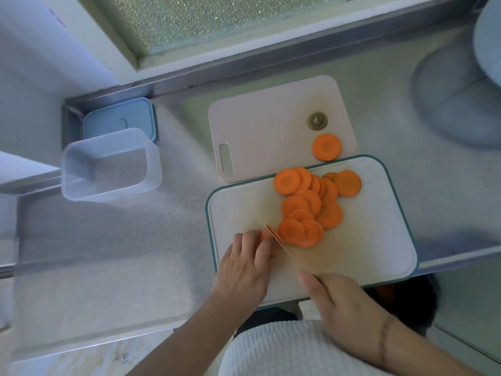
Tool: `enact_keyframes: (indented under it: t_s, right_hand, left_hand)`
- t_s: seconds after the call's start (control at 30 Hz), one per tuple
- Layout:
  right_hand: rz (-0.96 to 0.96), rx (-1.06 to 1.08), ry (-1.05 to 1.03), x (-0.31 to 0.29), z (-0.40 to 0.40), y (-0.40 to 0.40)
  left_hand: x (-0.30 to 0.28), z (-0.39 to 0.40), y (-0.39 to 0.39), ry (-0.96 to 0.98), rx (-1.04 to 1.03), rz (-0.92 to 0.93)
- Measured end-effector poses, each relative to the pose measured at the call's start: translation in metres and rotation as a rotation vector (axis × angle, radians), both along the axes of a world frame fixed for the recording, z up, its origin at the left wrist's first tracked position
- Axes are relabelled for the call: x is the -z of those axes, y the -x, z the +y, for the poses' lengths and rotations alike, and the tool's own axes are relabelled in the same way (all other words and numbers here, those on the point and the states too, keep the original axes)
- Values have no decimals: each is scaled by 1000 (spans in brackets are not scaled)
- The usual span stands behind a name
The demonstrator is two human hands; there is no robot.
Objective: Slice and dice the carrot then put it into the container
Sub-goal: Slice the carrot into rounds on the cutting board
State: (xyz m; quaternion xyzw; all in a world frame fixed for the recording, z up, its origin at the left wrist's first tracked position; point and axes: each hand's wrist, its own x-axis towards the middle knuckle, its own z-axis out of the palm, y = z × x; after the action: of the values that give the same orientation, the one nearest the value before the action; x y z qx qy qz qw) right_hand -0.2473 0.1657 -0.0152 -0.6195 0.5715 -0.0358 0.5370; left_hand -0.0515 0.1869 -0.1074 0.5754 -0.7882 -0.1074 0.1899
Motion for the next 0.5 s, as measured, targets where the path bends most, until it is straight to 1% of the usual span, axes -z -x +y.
enact_keyframes:
  t_s: [0.1,0.2,0.33,0.43,0.5]
  right_hand:
    - [50,-2,-107,2,9,20]
    - [41,-28,-85,8,-8,2]
    - [-67,63,-69,8,-35,-25]
    - [-54,64,-76,3,-39,-27]
    - [-51,132,-127,-4,-40,-20]
  left_hand:
    - [1,-1,-1,13,16,-12]
    - [-1,-2,0,23,-1,15]
    - [-4,-1,1,13,-1,44]
    - [-10,-1,2,-27,-45,102]
    - [-14,-2,3,-38,-56,125]
